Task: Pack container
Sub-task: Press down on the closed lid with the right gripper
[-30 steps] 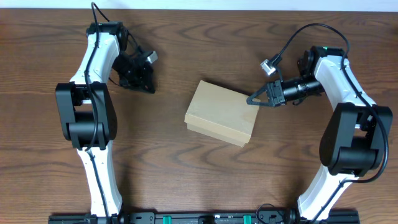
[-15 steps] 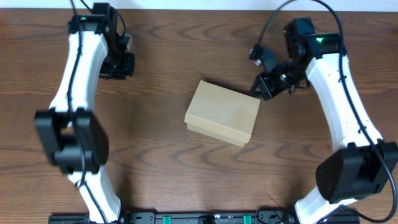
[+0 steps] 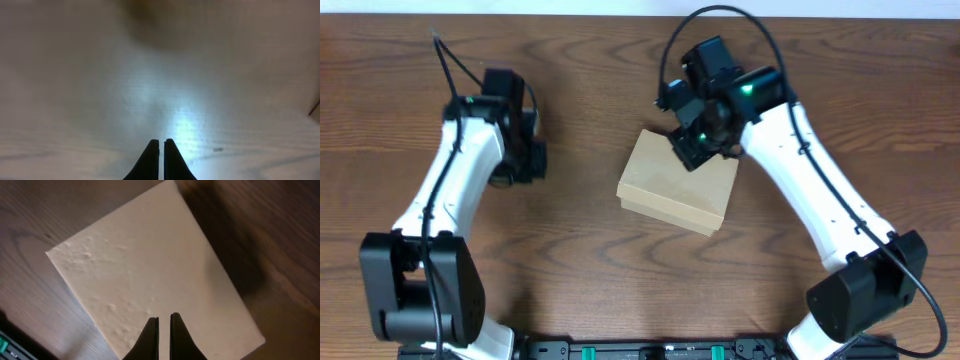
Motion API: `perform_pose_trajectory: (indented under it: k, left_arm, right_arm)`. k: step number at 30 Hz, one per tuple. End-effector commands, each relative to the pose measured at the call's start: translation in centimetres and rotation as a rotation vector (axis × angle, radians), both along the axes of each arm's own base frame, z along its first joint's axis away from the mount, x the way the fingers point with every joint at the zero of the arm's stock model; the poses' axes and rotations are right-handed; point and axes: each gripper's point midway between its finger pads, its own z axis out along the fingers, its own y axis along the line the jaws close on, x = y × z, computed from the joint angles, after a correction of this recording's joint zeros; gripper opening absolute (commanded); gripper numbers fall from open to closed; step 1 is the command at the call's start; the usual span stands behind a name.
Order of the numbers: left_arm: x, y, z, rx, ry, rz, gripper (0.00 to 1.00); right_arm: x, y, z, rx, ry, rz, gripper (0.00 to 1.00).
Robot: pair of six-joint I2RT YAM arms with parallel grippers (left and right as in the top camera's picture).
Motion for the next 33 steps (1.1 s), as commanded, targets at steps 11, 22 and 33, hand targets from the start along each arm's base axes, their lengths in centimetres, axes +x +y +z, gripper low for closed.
perform_pose_trajectory:
  k: [11,22,33]
  left_arm:
    - [-1.2,-2.6,-0.3,-0.003,-0.019,-0.061,0.06]
    - [-1.0,-2.5,-0.2,0.003,-0.028,-0.063,0.06]
    - [-1.0,-2.5,-0.2,0.002,-0.030,-0.063,0.06]
  right_arm:
    - [-3.5,3.3,-1.5,-0.084,0.019,-0.082,0.01]
    - [-6.1,3.0,-5.8,-0.138,0.102,-0.096,0.01]
    - [-6.6,2.7,-9.9,-0.129,0.115,-0.107,0.01]
